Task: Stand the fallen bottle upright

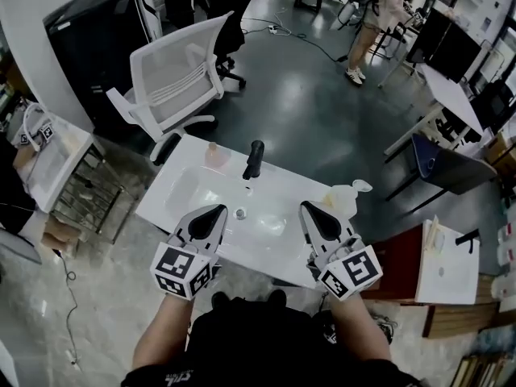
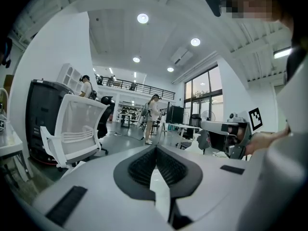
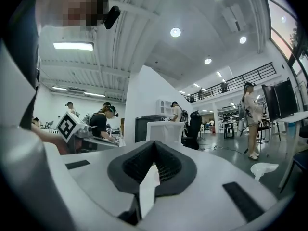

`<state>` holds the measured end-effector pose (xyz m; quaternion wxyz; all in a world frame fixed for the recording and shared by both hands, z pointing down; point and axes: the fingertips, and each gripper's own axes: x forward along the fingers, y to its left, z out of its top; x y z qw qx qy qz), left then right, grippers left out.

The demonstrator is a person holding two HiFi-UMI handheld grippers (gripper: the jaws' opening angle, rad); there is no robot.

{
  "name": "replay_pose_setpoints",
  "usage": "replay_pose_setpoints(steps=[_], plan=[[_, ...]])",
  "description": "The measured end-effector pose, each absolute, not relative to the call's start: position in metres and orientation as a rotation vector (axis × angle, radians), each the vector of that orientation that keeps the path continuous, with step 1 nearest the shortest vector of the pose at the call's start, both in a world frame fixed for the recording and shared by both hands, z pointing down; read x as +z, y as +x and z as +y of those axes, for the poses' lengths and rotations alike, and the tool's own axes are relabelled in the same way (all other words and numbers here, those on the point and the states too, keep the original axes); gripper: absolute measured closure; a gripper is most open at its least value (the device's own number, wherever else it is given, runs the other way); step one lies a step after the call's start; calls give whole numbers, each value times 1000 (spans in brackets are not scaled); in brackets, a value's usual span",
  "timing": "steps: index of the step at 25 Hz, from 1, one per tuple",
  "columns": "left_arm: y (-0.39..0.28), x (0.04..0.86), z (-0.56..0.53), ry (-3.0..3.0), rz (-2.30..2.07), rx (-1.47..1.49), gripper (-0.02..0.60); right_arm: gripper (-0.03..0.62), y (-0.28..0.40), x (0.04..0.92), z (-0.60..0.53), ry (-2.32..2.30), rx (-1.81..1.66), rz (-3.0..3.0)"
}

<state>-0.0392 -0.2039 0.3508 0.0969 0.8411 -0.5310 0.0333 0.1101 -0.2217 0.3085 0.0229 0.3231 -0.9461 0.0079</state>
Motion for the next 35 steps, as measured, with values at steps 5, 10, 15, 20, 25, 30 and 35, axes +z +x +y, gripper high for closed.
replay_pose_setpoints(steps=[5, 10, 15, 20, 25, 30, 35], plan=[[-15, 344, -212, 2473, -1618, 121, 574, 580, 140, 311, -221, 935, 36, -2931], [-2, 347, -212, 2450, -1636, 147, 574, 582, 150, 324, -212, 863, 74, -2926], [5, 344, -216, 2454, -1645, 157, 574, 582, 158, 328, -217, 876, 88, -2923], [5, 342, -221, 2462, -1643, 151, 574, 583, 160, 327, -223, 896, 79, -2919], [5, 335, -222, 2489, -1638, 144, 574, 582, 152, 321, -222, 879, 24, -2917], [-2, 336, -221, 2489, -1633, 147, 574, 582, 142, 318, -224, 853, 23, -2931], [-12, 336, -222, 2483, -1641, 144, 574, 582, 129, 318, -223, 831, -4, -2930]])
